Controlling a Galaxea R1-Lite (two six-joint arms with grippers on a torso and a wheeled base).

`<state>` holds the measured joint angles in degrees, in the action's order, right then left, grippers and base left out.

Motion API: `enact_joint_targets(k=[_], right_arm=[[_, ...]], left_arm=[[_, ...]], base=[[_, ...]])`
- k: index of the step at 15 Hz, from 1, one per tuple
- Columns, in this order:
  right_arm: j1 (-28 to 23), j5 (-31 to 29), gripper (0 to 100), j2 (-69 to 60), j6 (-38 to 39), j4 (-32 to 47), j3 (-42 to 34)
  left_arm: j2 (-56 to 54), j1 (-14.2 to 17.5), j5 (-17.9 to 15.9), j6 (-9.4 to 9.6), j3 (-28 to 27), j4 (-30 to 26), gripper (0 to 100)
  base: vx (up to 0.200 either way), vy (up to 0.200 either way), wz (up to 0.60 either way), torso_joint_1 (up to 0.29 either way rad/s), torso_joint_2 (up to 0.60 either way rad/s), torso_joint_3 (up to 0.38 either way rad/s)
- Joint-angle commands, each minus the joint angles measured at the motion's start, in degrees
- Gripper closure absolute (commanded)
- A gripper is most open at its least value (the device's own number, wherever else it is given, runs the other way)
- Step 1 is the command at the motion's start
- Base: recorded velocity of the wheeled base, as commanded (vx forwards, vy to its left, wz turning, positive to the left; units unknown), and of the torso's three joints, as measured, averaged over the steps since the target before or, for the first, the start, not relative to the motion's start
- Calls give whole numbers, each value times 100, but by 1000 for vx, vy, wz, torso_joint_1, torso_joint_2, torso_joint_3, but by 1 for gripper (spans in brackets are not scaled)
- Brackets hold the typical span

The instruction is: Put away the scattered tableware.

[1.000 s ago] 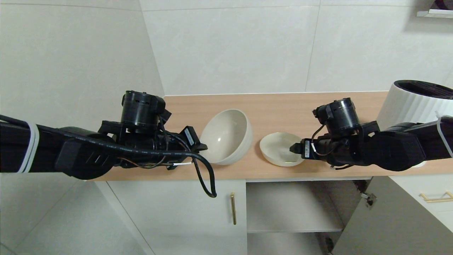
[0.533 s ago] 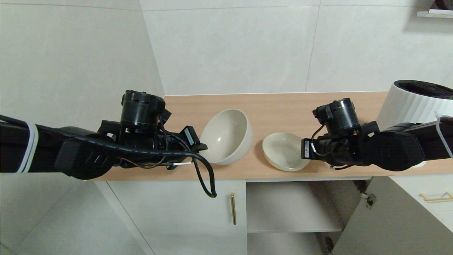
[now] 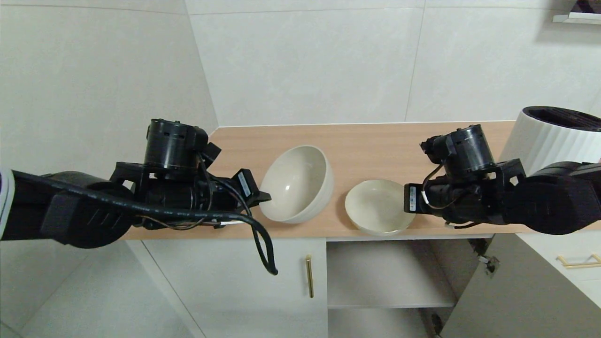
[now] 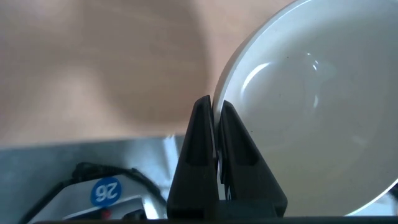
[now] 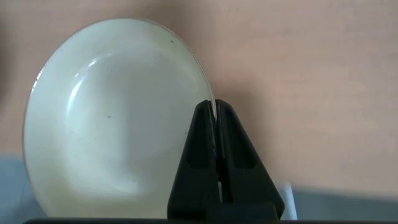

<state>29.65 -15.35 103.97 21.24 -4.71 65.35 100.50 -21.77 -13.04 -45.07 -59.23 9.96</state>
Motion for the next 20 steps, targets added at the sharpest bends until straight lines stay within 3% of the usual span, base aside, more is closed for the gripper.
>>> enact_joint_targets(k=[1,4,5,6,8,10,12,14,16,20], right_arm=[[261,5,100,-721,-5,242,-313],[375,471,100,-1301,12,1015,-471],[375,471,100,-1301,12,1015,-471],[375,955,100,-1802,3,1174,-893],[375,1377,100,-2188,-128,1130,-1499],[384,1403,100,-2188,-348,1130,-1789],[375,1403,100,-2153,-383,1121,-1947],[375,1403,100,-2057,-383,1059,-1965],[384,1394,100,-1898,-392,1042,-1965],[375,1377,100,-1679,-383,954,-1983]], left_arm=[[-496,-2,-5,218,474,6,100],[-760,-46,4,490,808,6,100],[-760,-46,4,490,808,6,100],[-901,-99,12,701,1195,6,100],[-1094,-108,39,1044,1555,-12,100],[-1270,-284,127,1290,1670,-170,100],[-1401,-530,329,1730,1705,-776,100],[-1384,-706,557,2020,1766,-1040,100],[-1358,-908,619,2028,1819,-1040,100],[-1366,-943,619,2037,1819,-1031,100]], base=[[0,0,0,0,0,0],[0,0,0,0,0,0],[0,0,0,0,0,0],[0,0,0,0,0,0],[0,0,0,0,0,0],[0,0,0,0,0,0],[0,0,0,0,0,0],[0,0,0,0,0,0],[0,0,0,0,0,0],[0,0,0,0,0,0]])
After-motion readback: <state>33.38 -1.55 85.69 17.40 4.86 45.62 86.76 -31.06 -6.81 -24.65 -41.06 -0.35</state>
